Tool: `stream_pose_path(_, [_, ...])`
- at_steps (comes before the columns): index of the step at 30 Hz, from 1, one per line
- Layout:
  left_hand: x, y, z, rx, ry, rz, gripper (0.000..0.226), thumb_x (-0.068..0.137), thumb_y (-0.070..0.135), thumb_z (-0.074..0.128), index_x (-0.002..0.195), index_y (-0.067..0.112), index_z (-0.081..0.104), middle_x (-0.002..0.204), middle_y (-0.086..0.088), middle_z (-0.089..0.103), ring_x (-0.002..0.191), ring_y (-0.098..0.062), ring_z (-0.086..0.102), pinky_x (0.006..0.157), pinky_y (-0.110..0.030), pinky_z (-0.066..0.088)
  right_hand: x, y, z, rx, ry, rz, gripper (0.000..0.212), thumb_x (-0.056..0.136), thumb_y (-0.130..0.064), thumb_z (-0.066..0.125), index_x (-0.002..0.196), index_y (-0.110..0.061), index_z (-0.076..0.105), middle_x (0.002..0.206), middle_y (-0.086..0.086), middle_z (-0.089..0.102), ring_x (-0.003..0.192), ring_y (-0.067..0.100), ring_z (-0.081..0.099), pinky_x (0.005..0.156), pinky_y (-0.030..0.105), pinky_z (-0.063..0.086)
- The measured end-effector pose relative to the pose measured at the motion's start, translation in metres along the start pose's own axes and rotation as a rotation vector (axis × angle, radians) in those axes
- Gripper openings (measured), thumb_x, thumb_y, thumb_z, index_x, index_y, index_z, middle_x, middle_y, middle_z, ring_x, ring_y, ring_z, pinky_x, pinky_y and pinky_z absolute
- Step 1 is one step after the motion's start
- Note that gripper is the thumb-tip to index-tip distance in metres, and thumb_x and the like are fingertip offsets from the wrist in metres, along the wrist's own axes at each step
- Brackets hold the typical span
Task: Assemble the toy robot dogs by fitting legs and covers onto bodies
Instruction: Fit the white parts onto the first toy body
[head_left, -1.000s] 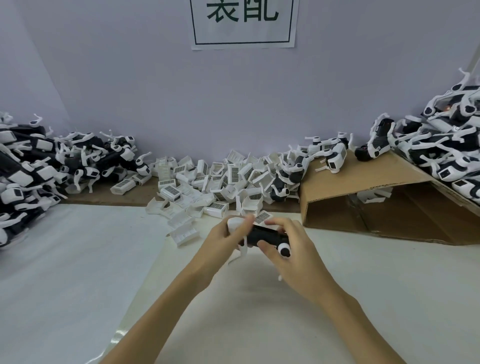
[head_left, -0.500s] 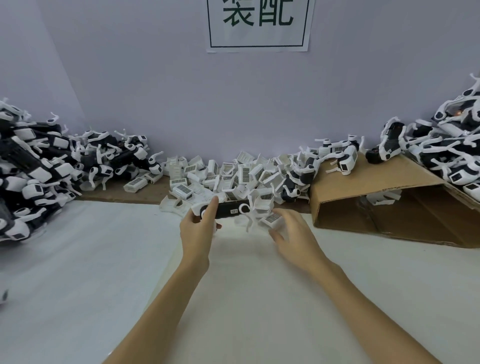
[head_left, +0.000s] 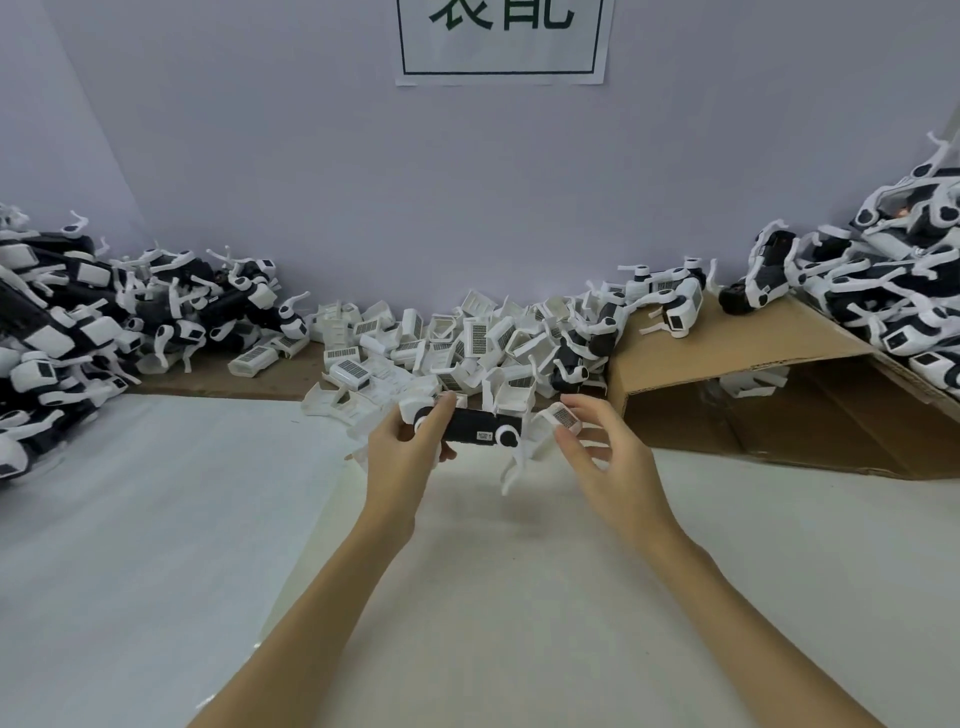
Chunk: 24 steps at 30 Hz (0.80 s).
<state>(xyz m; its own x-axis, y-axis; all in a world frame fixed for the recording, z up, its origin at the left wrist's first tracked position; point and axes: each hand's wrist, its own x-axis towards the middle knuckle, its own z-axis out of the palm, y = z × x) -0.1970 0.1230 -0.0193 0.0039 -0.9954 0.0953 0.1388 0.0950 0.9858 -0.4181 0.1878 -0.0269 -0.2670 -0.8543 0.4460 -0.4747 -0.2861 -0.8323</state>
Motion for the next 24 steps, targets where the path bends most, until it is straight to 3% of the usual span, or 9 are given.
stream_pose_path(3, [-0.006,0.000,0.005,0.064,-0.100,0.001,0.036,0.076,0.068,0.074,0.080,0.032,0.071,0.068,-0.003,0.068,0.065,-0.012,0.067,0.074,-0.026,0.046,-0.010,-0.009,-0.010,0.207,-0.039,0.030,0.033,0.105,-0.036,0.057,0.137,-0.042,0.063,0.119,-0.008,0.070,0.105,0.016,0.070,0.091,0.029,0.058])
stream_pose_path(7, [-0.018,0.002,0.014,0.103,-0.200,0.035,0.039,0.076,0.068,0.074,0.081,0.029,0.071,0.070,-0.003,0.070,0.064,-0.013,0.066,0.063,-0.013,0.046,-0.008,-0.019,-0.022,0.532,-0.112,0.148,0.037,0.112,-0.036,0.040,0.138,-0.030,0.065,0.119,0.007,0.068,0.095,0.024,0.065,0.084,0.028,0.056])
stream_pose_path(9, [-0.023,0.004,0.018,0.098,-0.236,0.055,0.039,0.077,0.066,0.073,0.080,0.028,0.072,0.071,-0.003,0.070,0.064,-0.014,0.065,0.060,-0.011,0.044,-0.005,-0.024,-0.025,0.757,-0.129,0.273,0.044,0.106,-0.048,0.043,0.135,-0.025,0.066,0.111,0.013,0.065,0.086,0.021,0.059,0.076,0.028,0.054])
stream_pose_path(11, [-0.027,0.004,0.022,0.095,-0.264,0.064,0.047,0.079,0.068,0.071,0.087,0.022,0.073,0.074,-0.008,0.071,0.066,-0.016,0.065,0.065,-0.017,0.045,-0.004,-0.026,-0.025,0.850,-0.113,0.376,0.059,0.092,-0.067,0.056,0.131,-0.024,0.069,0.098,0.006,0.061,0.075,0.013,0.056,0.065,0.024,0.050])
stream_pose_path(13, [-0.031,0.003,0.025,0.094,-0.293,0.065,0.055,0.083,0.073,0.062,0.094,0.021,0.074,0.080,-0.018,0.072,0.068,-0.018,0.064,0.072,-0.026,0.042,-0.004,-0.026,-0.025,0.802,-0.098,0.421,0.065,0.077,-0.084,0.064,0.112,-0.030,0.078,0.076,-0.003,0.047,0.063,0.009,0.043,0.054,0.021,0.040])
stream_pose_path(15, [-0.036,0.002,0.027,0.100,-0.317,0.074,0.062,0.087,0.079,0.053,0.097,0.021,0.075,0.082,-0.026,0.070,0.068,-0.019,0.062,0.071,-0.024,0.041,-0.006,-0.026,-0.026,0.635,-0.085,0.381,0.061,0.070,-0.093,0.060,0.089,-0.038,0.080,0.070,-0.004,0.042,0.062,0.009,0.041,0.052,0.022,0.039])
stream_pose_path(18, [-0.041,0.001,0.032,0.151,-0.321,0.120,0.070,0.087,0.081,0.045,0.102,0.018,0.074,0.078,-0.026,0.067,0.065,-0.018,0.060,0.064,-0.013,0.042,-0.012,-0.025,-0.024,0.367,-0.109,0.271,0.065,0.084,-0.087,0.044,0.103,-0.034,0.077,0.094,-0.003,0.069,0.083,0.009,0.063,0.077,0.028,0.057])
stream_pose_path(20, [-0.044,-0.001,0.035,0.193,-0.293,0.162,0.069,0.087,0.079,0.044,0.102,0.018,0.072,0.074,-0.021,0.066,0.062,-0.018,0.061,0.063,-0.014,0.044,-0.016,-0.025,-0.021,0.291,-0.135,0.222,0.057,0.097,-0.071,0.041,0.115,-0.026,0.072,0.107,0.006,0.069,0.093,0.017,0.065,0.088,0.031,0.055])
stream_pose_path(24, [-0.049,-0.004,0.040,0.246,-0.191,0.232,0.062,0.089,0.075,0.039,0.097,0.020,0.067,0.056,0.001,0.052,0.059,-0.020,0.054,0.055,-0.025,0.046,-0.023,-0.035,-0.017,0.194,-0.185,0.121,0.040,0.099,-0.062,0.042,0.122,-0.035,0.060,0.104,-0.016,0.067,0.101,0.005,0.066,0.083,0.017,0.049])
